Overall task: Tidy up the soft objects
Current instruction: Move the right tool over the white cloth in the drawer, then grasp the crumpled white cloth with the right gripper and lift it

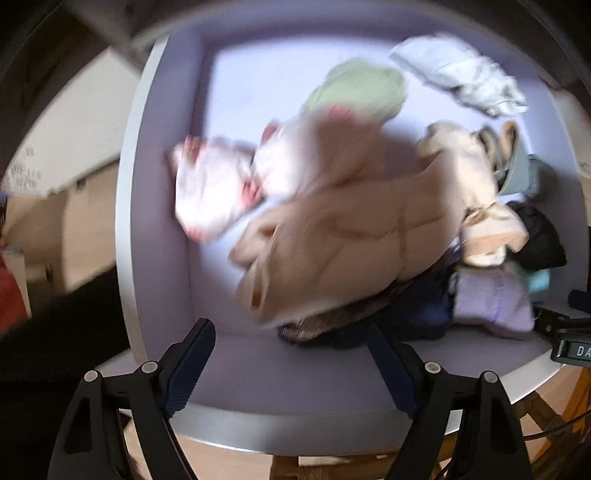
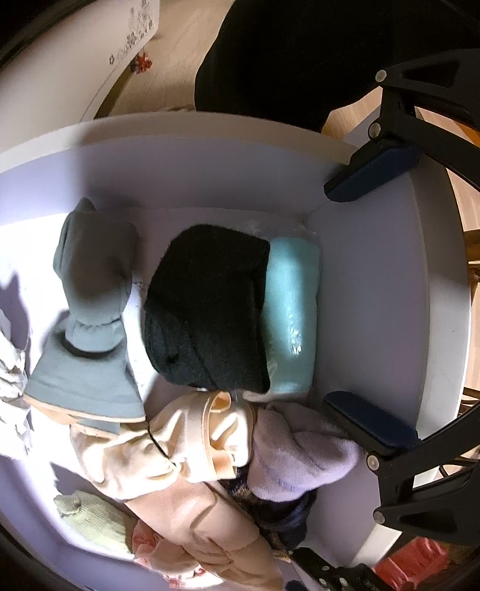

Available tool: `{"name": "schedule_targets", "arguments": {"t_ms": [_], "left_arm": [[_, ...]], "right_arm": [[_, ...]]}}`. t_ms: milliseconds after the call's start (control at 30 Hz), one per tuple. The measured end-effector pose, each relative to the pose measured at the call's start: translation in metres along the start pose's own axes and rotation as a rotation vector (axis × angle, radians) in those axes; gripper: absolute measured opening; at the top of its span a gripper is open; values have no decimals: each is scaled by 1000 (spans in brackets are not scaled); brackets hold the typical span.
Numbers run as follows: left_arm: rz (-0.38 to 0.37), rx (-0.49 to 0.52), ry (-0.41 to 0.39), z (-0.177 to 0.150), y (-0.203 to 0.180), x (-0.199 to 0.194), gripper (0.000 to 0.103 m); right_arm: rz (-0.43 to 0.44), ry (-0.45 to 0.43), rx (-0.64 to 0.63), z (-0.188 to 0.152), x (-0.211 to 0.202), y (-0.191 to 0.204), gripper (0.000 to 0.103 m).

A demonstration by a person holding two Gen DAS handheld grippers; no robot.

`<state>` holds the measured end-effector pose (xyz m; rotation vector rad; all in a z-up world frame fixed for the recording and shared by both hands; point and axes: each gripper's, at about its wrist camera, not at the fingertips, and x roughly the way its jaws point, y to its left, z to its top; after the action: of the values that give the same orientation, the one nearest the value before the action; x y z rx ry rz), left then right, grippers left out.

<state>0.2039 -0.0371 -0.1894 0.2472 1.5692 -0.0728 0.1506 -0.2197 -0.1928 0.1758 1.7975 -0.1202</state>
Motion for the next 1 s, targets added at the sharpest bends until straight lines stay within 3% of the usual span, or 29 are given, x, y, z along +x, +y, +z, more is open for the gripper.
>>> {"name": "schedule_targets", "arguments": {"t_ms": [200,400,533,700,867,1000], "left_arm": [[3,19,-89,16,-6,-14,85],[13,16,-77,23,-5,-6,86],[-9,-70,-58,26,15,5,86],[-33,-145,-24,33,31,17,85],[-45,-136,-20,34,32,24,86],[-57,-127,-17,29,24,16,86]], "right_arm": [[-24,-215,-98,21,-39,13,103],[-9,-322,-133,28,-52,28,103],[0,-417,-63,37,-78,2,100],[14,-441,-39,61,-79,-17,94],[-57,-445,-177,72,-74,5,87],[-113,-522,-284,86,-79,35,87]]}}
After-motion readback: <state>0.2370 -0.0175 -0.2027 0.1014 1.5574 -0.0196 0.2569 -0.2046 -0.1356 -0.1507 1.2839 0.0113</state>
